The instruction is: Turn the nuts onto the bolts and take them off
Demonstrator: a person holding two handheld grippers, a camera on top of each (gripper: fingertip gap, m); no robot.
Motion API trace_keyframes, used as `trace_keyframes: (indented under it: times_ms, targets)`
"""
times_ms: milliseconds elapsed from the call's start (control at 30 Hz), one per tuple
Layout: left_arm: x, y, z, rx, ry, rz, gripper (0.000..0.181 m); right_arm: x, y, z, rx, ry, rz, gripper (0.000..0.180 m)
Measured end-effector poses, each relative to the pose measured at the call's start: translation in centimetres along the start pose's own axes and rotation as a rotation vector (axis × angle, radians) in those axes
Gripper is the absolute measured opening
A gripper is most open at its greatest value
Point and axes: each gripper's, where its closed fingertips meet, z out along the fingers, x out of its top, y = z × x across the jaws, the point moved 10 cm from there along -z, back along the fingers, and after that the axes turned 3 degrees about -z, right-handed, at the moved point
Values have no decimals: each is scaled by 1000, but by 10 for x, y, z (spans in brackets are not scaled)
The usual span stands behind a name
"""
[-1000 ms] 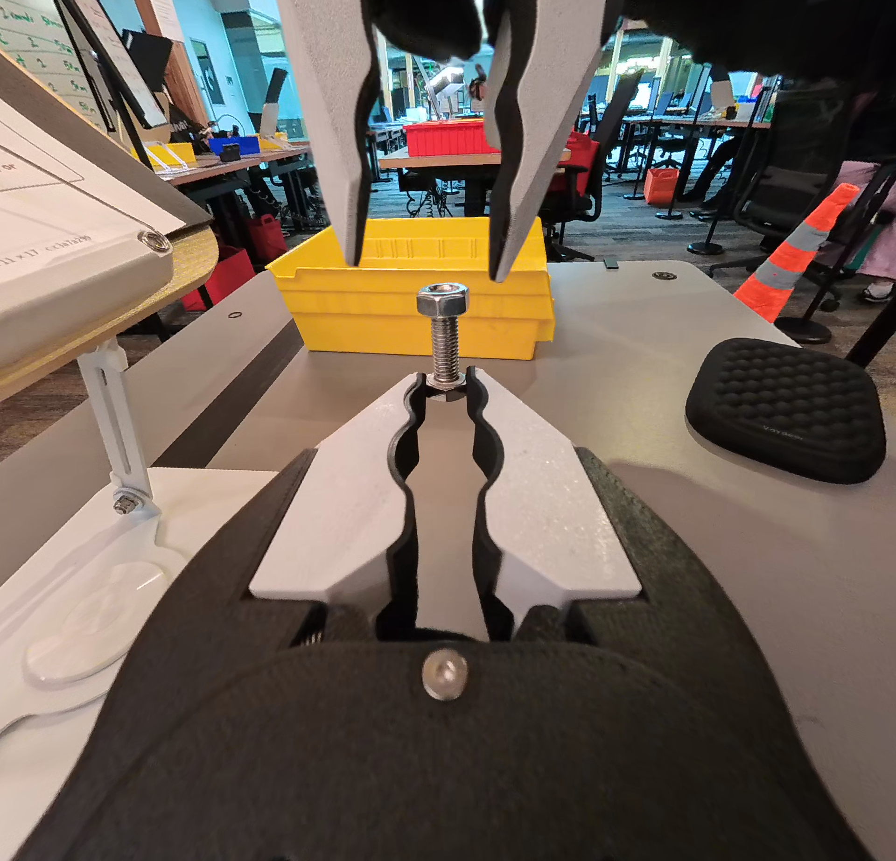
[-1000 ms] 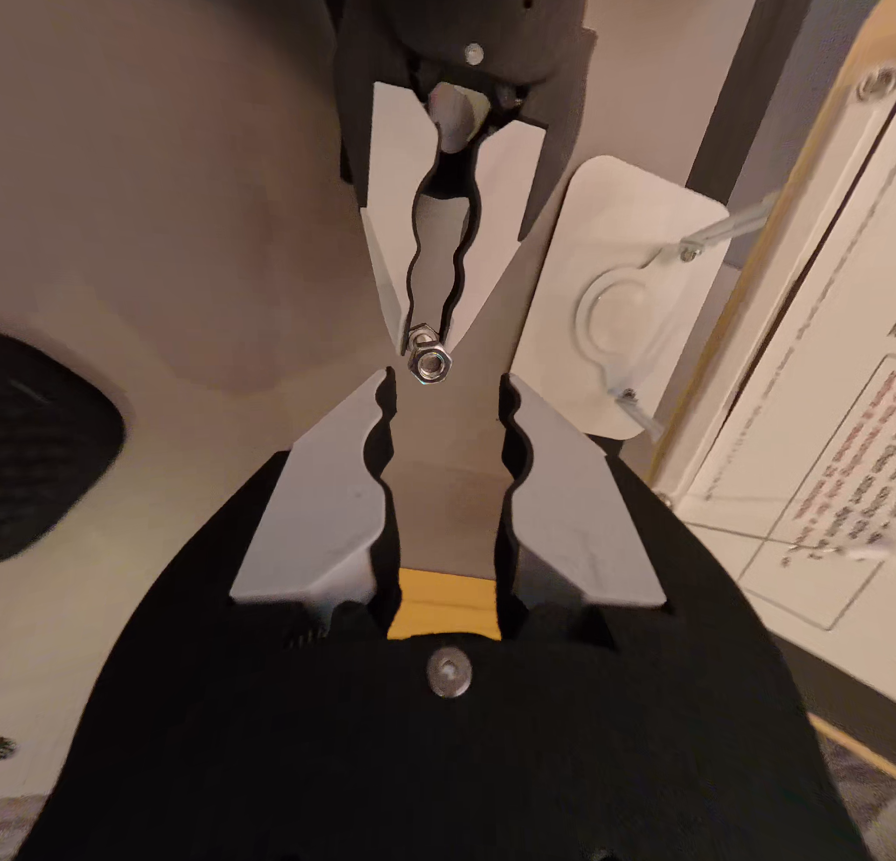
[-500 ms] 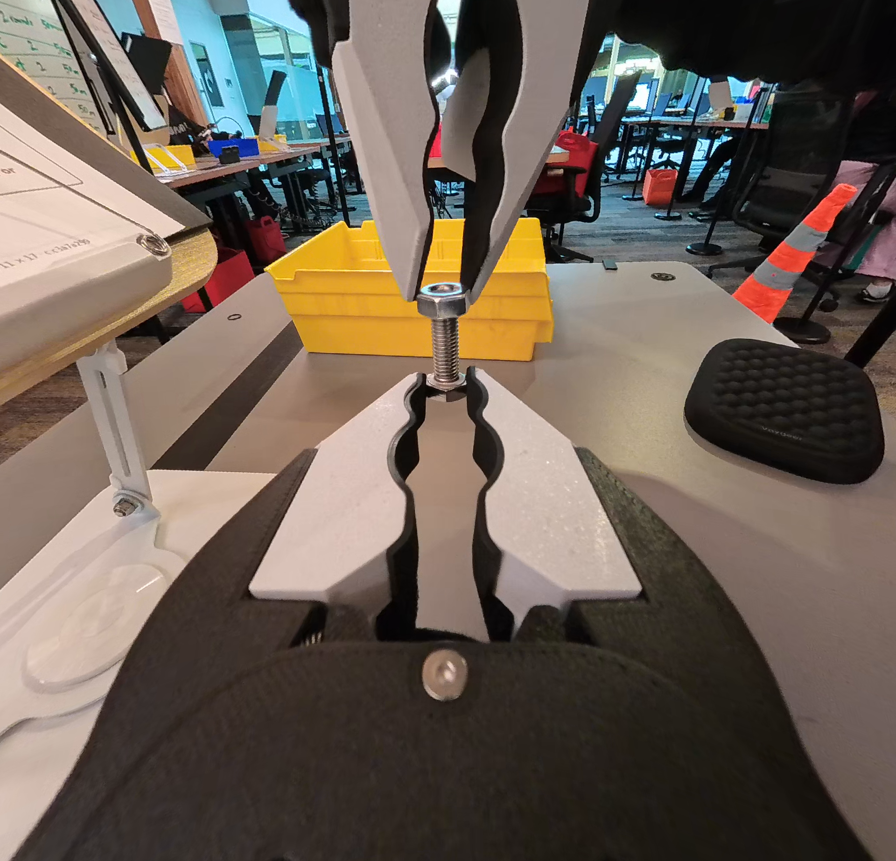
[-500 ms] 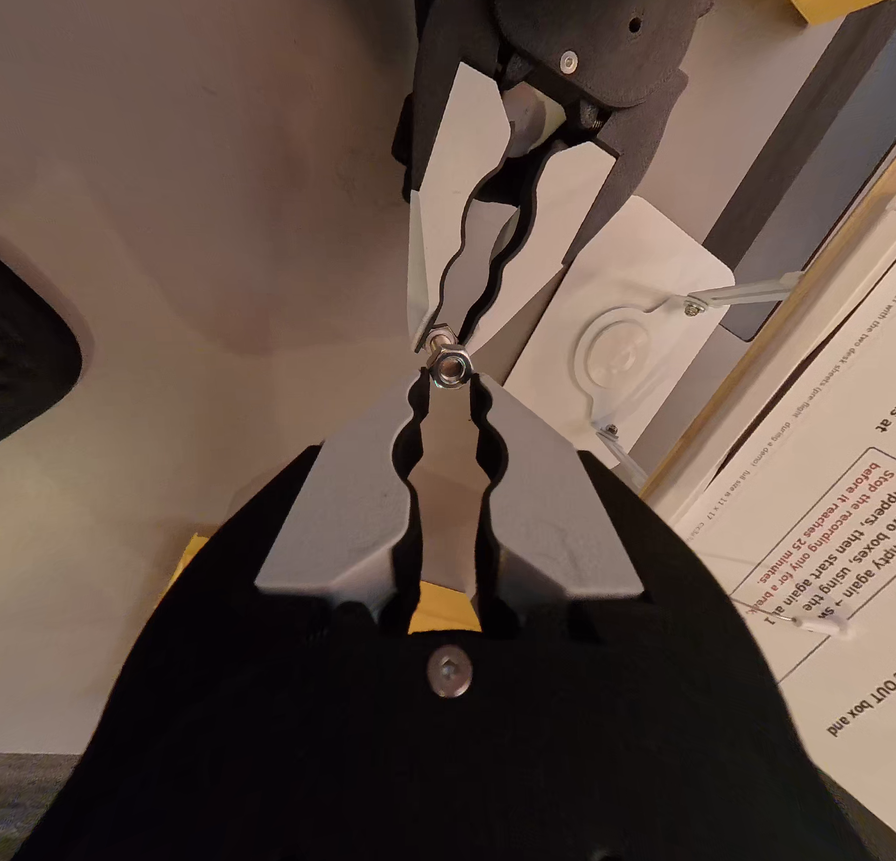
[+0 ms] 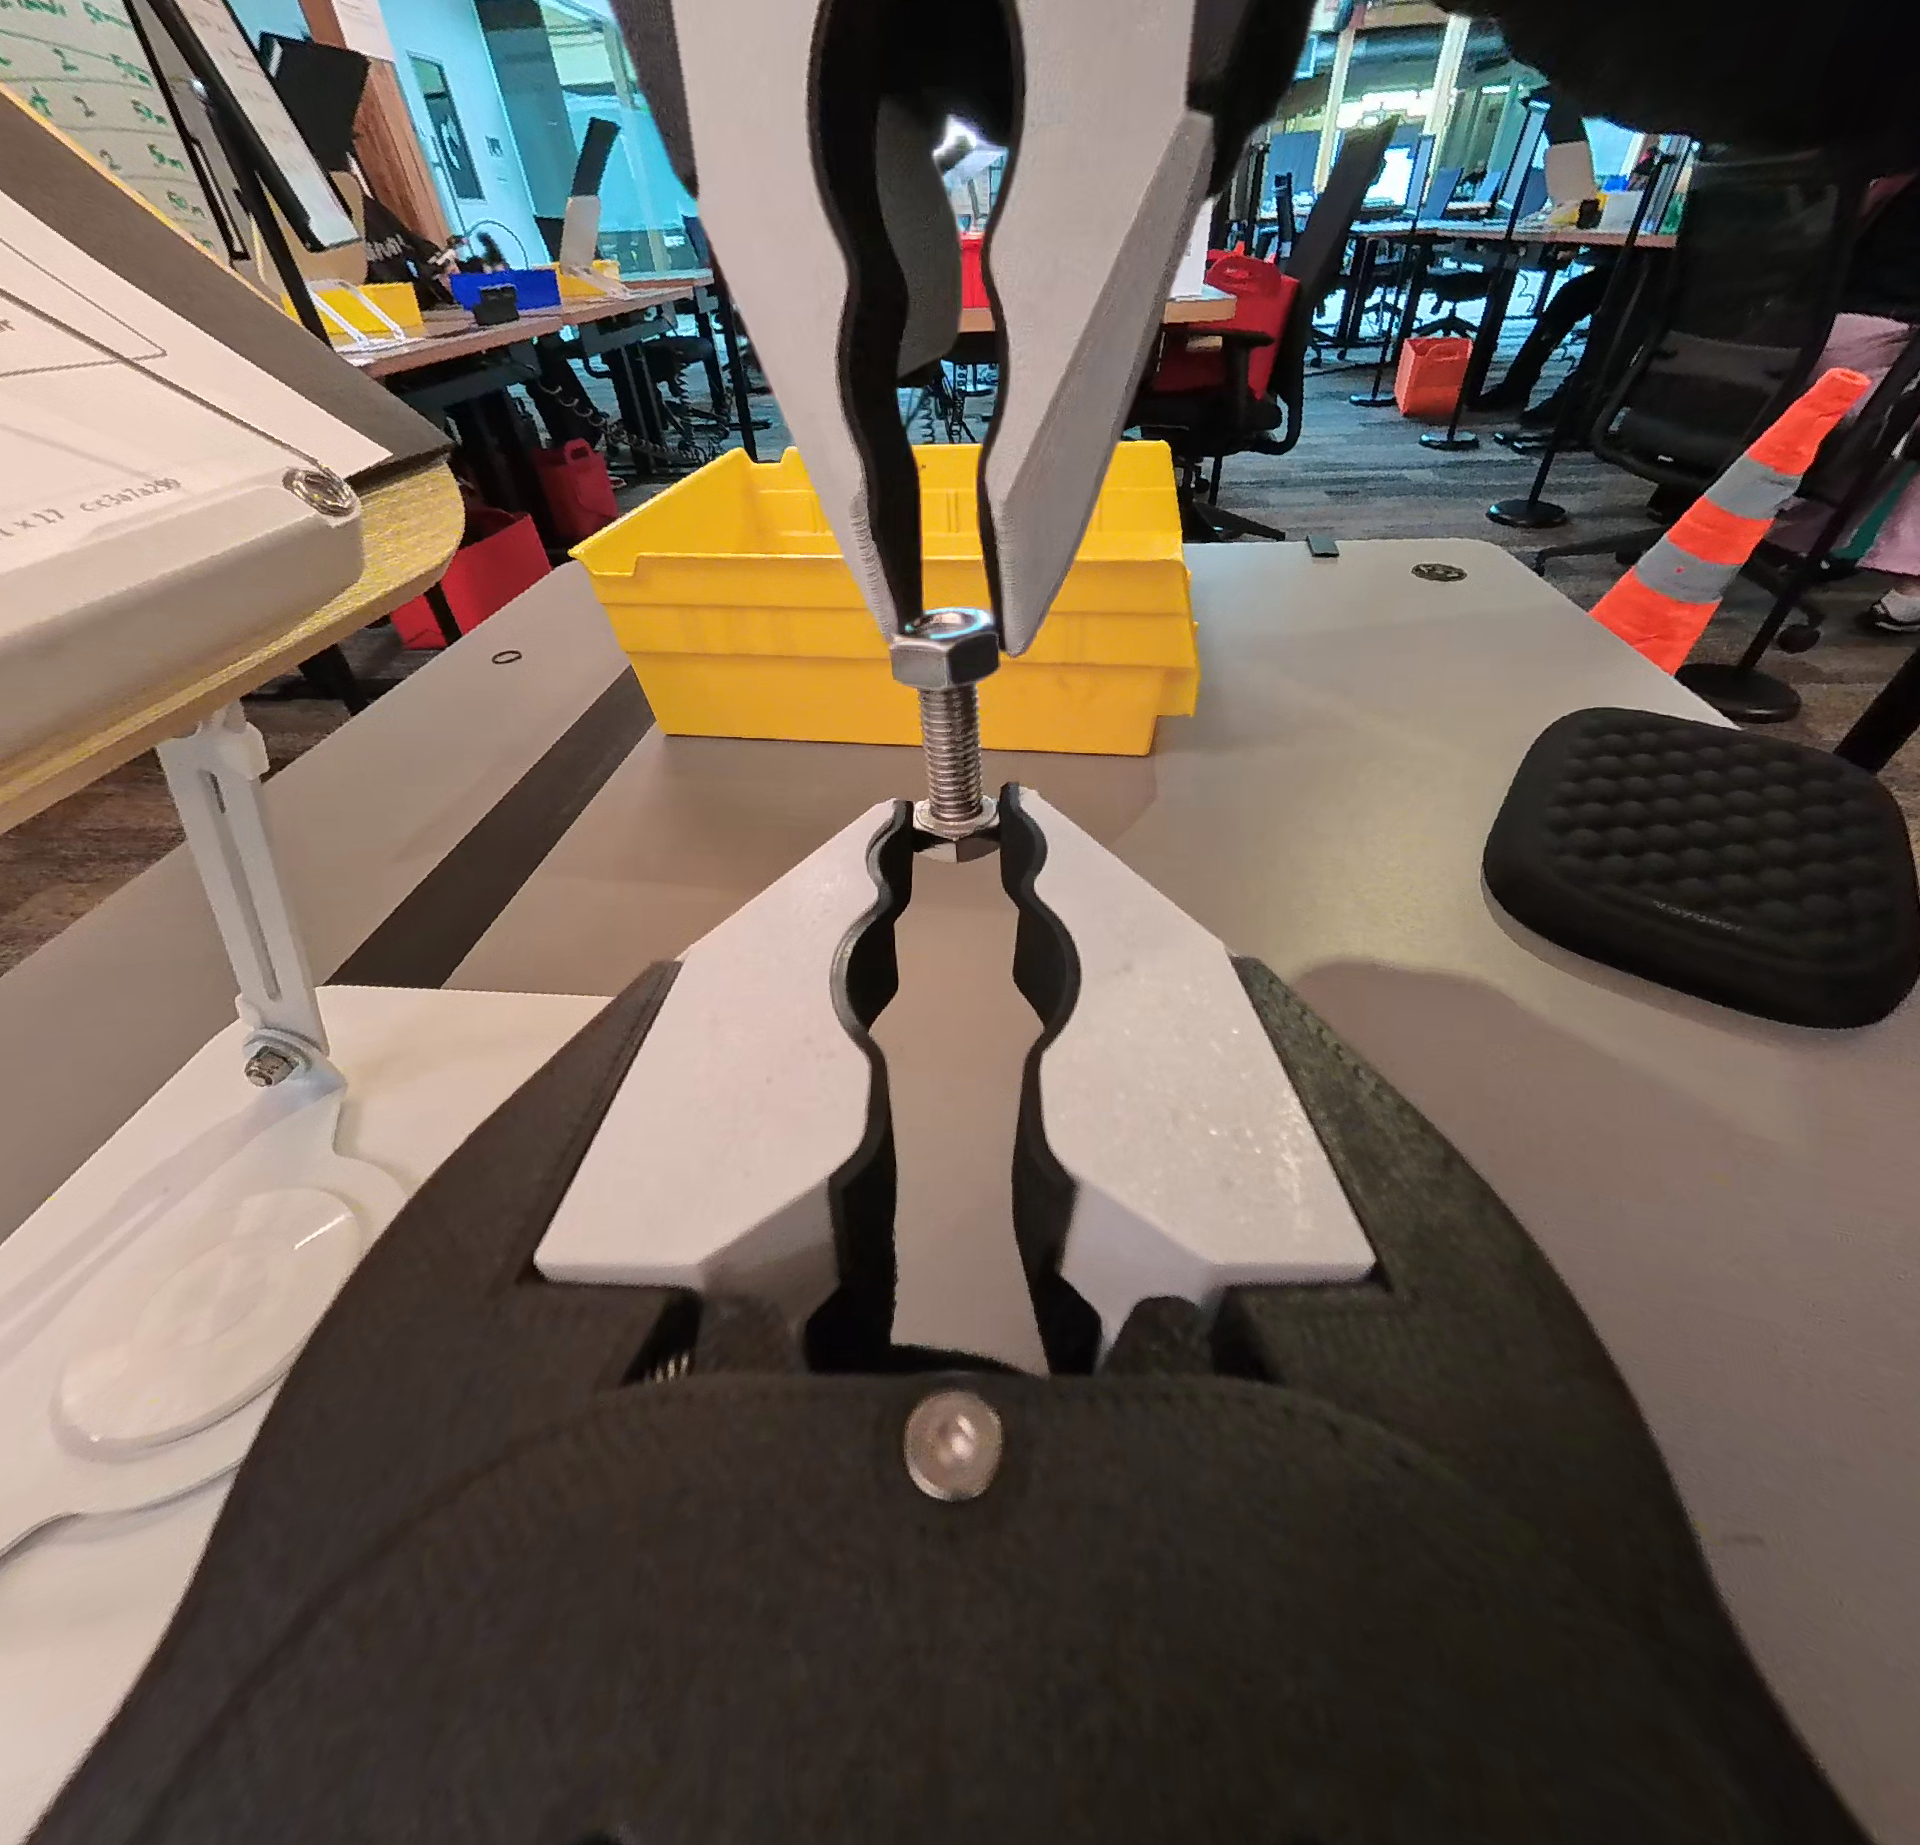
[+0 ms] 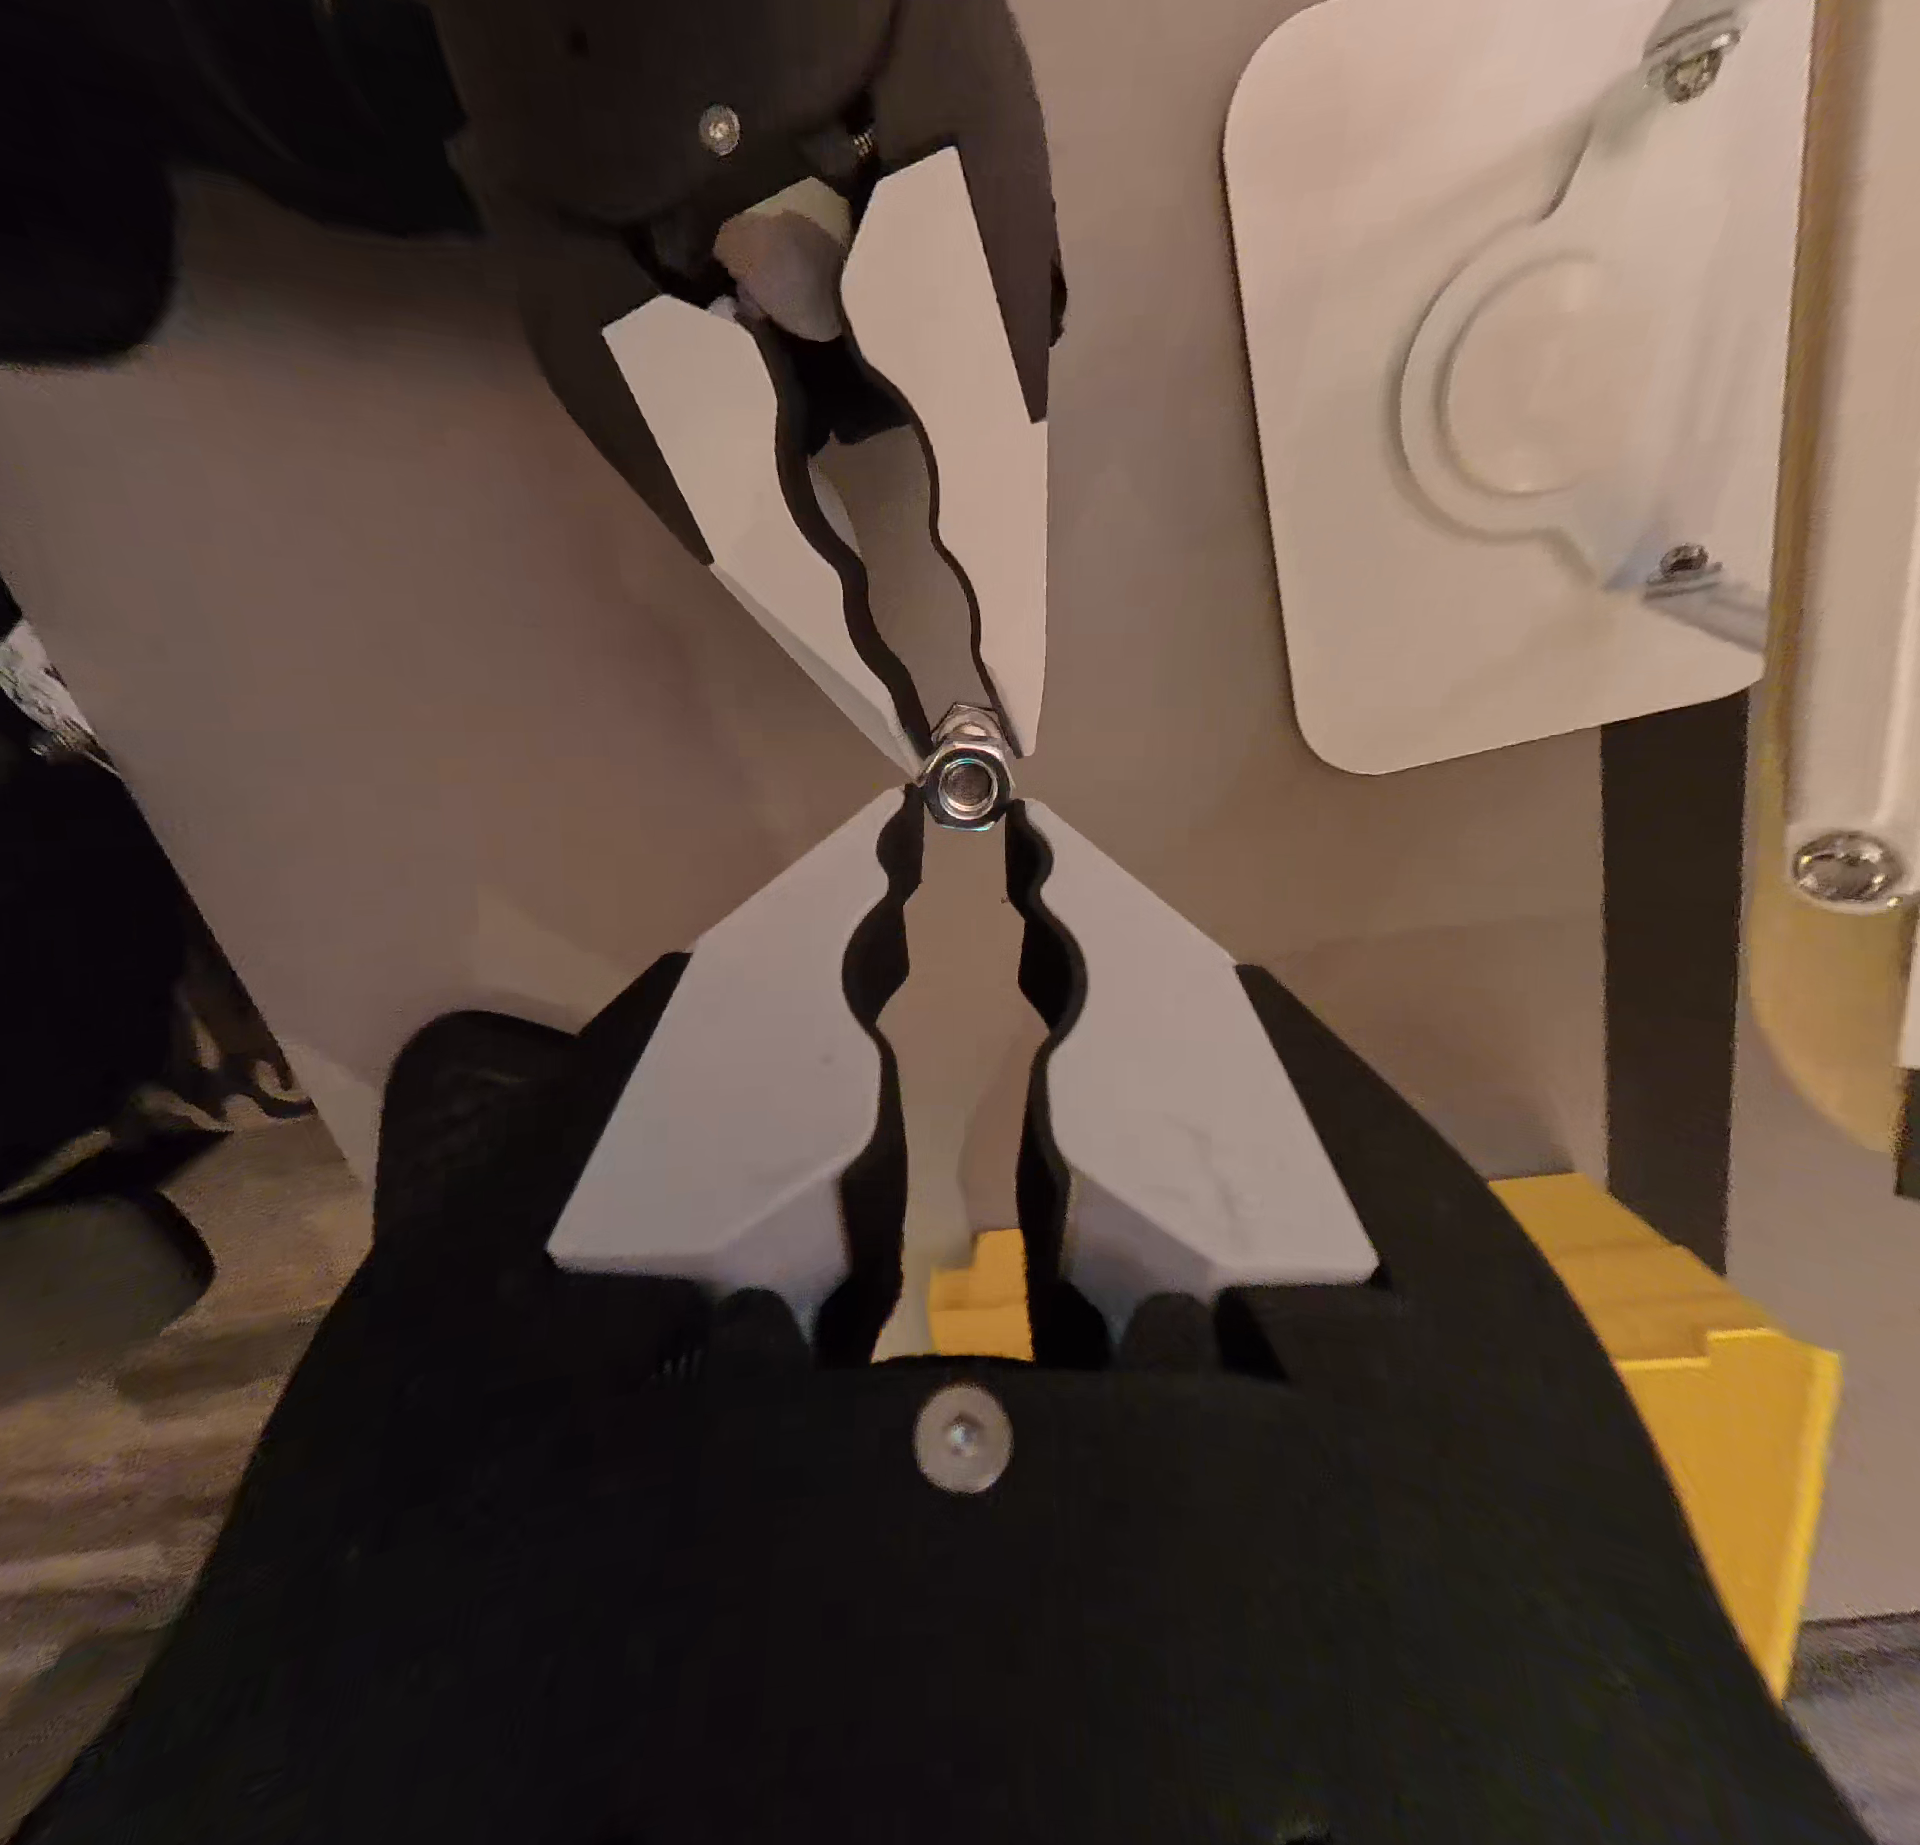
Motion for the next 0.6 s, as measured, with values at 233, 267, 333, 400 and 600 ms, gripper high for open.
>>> trace_keyframes:
  times_ms: [233, 267, 333, 400, 600]
  targets:
    - [1, 2, 2, -18, 9, -4, 15, -5, -5, -2, -70, -35, -110, 46]
    - [1, 2, 2, -18, 9, -4, 15, -4, -5, -3, -85, -27, -180, 47]
    - [1, 2, 2, -22, 12, -6, 15, -2, -4, -6, -119, -34, -281, 51]
    - [1, 3, 2, -22, 11, -3, 15, 1, -7, -7, -141, -19, -449, 46]
    - [1, 2, 1, -21, 13, -5, 15, 5, -16, -5, -151, -33, -730, 33]
